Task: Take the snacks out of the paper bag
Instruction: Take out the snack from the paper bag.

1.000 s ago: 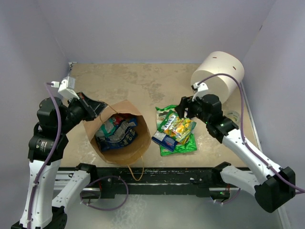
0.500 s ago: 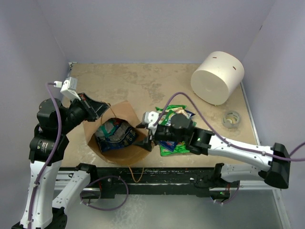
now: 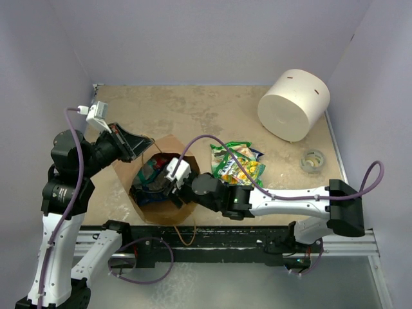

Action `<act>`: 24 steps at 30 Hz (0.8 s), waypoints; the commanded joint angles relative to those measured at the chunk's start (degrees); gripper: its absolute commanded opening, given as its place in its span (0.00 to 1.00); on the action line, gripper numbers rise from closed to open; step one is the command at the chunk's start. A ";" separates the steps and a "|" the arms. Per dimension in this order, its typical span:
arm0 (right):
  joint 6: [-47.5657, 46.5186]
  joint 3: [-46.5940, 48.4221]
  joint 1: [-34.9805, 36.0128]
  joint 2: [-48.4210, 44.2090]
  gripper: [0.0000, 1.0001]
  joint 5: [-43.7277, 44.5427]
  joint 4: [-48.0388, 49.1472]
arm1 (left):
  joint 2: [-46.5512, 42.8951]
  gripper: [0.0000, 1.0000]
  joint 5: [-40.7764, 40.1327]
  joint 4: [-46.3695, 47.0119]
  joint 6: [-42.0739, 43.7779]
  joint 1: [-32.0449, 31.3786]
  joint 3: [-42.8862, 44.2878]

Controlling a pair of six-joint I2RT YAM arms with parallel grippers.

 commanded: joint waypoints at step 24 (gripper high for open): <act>7.69 -4.86 -6.49 9.44 0.63 20.84 6.16 | 3.57 0.00 15.55 20.06 -15.40 -0.12 -8.52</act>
